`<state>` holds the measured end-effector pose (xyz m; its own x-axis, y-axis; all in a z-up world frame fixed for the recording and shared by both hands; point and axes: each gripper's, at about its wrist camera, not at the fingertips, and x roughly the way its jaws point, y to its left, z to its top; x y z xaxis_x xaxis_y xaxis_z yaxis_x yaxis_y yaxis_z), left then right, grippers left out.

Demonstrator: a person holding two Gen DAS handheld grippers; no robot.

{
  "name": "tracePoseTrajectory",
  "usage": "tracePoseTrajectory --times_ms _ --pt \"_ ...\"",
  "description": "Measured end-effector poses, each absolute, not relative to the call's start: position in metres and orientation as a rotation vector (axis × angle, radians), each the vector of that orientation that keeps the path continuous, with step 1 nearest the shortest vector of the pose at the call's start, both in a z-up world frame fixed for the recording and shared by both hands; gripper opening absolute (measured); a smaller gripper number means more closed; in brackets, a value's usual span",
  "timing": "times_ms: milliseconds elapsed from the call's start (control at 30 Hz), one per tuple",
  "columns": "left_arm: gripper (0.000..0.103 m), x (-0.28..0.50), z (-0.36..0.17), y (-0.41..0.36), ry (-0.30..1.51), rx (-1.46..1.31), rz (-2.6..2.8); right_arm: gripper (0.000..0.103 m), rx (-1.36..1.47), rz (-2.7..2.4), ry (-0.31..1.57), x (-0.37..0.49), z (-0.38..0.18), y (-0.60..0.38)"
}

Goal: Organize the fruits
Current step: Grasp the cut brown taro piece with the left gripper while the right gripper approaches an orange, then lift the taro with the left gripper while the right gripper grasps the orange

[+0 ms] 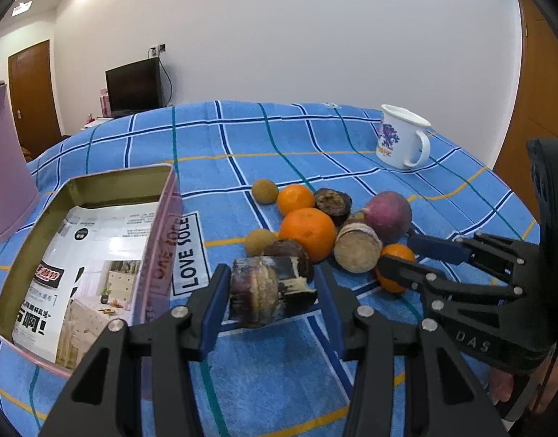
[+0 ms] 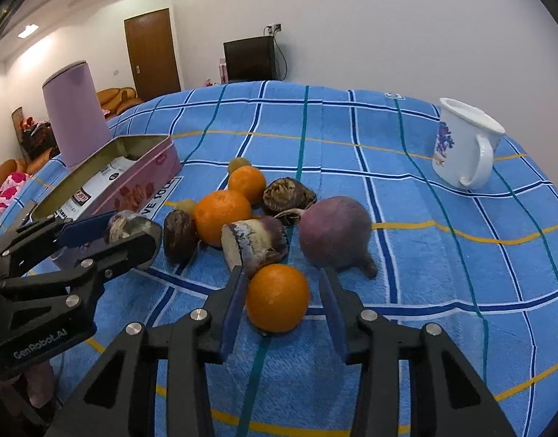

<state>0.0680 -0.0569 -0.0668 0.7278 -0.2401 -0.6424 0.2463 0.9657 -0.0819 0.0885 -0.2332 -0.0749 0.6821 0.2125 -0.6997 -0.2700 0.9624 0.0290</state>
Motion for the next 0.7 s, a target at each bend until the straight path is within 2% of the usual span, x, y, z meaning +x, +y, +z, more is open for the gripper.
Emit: tracePoseTrajectory --times_ms 400,467,700 --pt "0.049 0.0664 -0.0648 -0.0536 0.68 -0.011 -0.26 0.043 -0.072 0.261 0.828 0.0957 -0.0823 -0.2329" --pt "0.049 0.0654 -0.064 -0.053 0.675 -0.012 -0.261 0.04 -0.058 0.266 0.817 0.095 -0.0812 -0.2348" --pt "0.049 0.0618 -0.0607 -0.0483 0.647 -0.031 -0.257 0.039 -0.063 0.281 0.797 0.0916 -0.0788 -0.2346"
